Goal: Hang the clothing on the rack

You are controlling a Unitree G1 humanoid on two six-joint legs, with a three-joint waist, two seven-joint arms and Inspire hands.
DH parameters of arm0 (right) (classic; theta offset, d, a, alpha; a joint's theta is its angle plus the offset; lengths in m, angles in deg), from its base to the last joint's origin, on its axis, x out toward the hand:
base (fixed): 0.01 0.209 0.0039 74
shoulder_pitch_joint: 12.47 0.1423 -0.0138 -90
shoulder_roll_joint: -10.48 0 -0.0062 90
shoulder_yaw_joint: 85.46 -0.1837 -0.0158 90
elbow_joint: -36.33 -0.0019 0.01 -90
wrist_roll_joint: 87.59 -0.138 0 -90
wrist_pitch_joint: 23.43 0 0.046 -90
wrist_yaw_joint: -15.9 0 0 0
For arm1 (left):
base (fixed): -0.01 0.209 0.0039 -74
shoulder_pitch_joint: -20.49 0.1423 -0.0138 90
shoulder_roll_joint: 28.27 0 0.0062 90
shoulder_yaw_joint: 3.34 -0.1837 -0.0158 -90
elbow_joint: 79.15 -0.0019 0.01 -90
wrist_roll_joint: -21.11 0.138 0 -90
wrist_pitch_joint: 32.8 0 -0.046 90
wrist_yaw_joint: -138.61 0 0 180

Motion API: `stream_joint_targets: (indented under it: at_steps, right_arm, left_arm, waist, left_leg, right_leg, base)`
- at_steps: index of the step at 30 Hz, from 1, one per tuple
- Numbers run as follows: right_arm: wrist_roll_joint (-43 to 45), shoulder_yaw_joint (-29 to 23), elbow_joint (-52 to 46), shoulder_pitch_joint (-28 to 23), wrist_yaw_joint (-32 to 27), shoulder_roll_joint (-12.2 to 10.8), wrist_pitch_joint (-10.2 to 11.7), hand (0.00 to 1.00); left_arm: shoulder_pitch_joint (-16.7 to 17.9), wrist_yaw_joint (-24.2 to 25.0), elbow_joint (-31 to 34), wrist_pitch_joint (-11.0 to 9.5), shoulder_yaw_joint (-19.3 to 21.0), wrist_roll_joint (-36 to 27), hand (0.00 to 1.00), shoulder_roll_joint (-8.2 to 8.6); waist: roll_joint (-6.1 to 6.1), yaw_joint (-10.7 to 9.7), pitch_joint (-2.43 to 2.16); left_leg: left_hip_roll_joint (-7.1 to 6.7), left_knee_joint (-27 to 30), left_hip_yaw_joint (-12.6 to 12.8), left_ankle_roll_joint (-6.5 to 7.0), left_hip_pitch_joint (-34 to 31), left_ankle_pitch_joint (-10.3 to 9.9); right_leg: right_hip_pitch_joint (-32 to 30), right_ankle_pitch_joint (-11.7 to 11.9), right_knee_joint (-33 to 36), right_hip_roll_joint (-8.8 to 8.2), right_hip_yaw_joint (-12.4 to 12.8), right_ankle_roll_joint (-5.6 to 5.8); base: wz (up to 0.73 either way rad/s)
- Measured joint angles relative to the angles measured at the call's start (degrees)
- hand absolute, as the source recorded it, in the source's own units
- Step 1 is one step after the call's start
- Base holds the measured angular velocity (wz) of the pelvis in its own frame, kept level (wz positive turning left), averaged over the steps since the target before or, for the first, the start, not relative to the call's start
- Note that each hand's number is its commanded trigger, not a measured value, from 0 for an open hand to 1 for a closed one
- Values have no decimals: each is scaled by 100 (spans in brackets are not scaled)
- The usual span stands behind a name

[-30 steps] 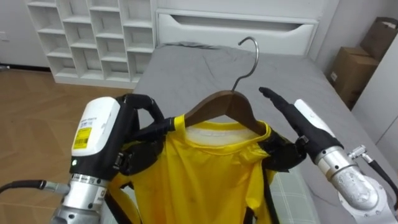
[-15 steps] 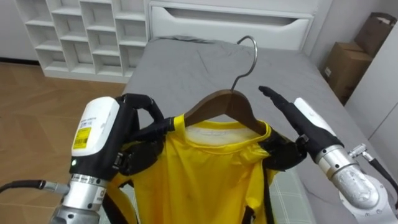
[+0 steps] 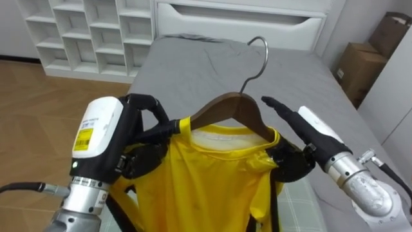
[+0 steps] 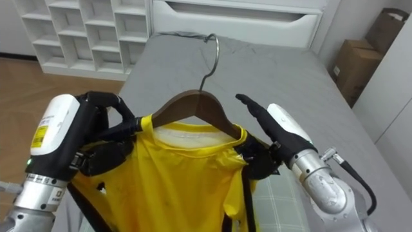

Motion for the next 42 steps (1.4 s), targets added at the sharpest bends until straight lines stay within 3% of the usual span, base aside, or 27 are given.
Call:
stream_joint_targets:
  at_steps: [7, 25, 26, 28, 29, 30, 31, 42]
  right_arm:
    - [22, 32, 27, 0, 630, 312, -3, 0]
    - [51, 32, 27, 0, 1037, 347, -5, 0]
    - [50, 32, 27, 0, 1038, 347, -5, 4]
    - [50, 32, 27, 0, 1040, 347, -5, 22]
    - [51, 32, 27, 0, 1040, 347, -5, 56]
    - [51, 32, 27, 0, 1040, 347, -5, 73]
    - [50, 32, 27, 0, 1040, 347, -5, 100]
    - [46, 32, 28, 0, 1171, 348, -12, 100]
  left_arm:
    - [-85, 184, -1, 30, -7, 15, 100, -7]
    - [-86, 262, -1, 36, -11, 6, 100, -80]
    - [-86, 262, -1, 36, -11, 5, 100, -88]
    - [-86, 262, -1, 36, -11, 5, 100, -96]
    - [-86, 262, -1, 36, -11, 6, 100, -98]
    - [-86, 262, -1, 36, -11, 6, 100, -108]
    - [-86, 262, -1, 36, -11, 5, 100, -126]
    - [-86, 281, 0, 155, -12, 13, 100, -159]
  waist:
    - [-14, 31, 8]
    - [-22, -4, 10]
    - [-22, -3, 10]
    - [-22, -3, 10]
    - [-21, -4, 10]
    - [-21, -8, 10]
    - [-21, -12, 10]
    - [-21, 4, 10]
  left_leg:
    - [-5, -1, -51, 0, -13, 0]
    - [-7, 4, -74, 0, 2, 0]
    - [-7, 4, -75, 0, 2, 0]
    - [-7, 4, -76, 0, 3, 0]
    - [-7, 5, -76, 0, 3, 0]
    - [-7, 7, -77, 0, 3, 0]
    - [-7, 9, -77, 0, 3, 0]
    - [-8, 18, -109, -1, 2, 1]
  right_leg:
    - [-37, 0, 5, -46, -55, 0]
    - [31, 0, 0, -58, -127, 0]
    - [32, 0, 0, -58, -128, 0]
    - [35, 0, 0, -58, -131, 0]
    - [35, 0, 0, -58, -130, 0]
    - [37, 0, 0, -59, -131, 0]
    - [39, 0, 0, -60, -131, 0]
    - [57, 0, 2, -59, -157, 0]
  base:
    - [4]
    - [0]
    - [0]
    - [0]
    - [0]
    - [0]
    - [0]
    - [0]
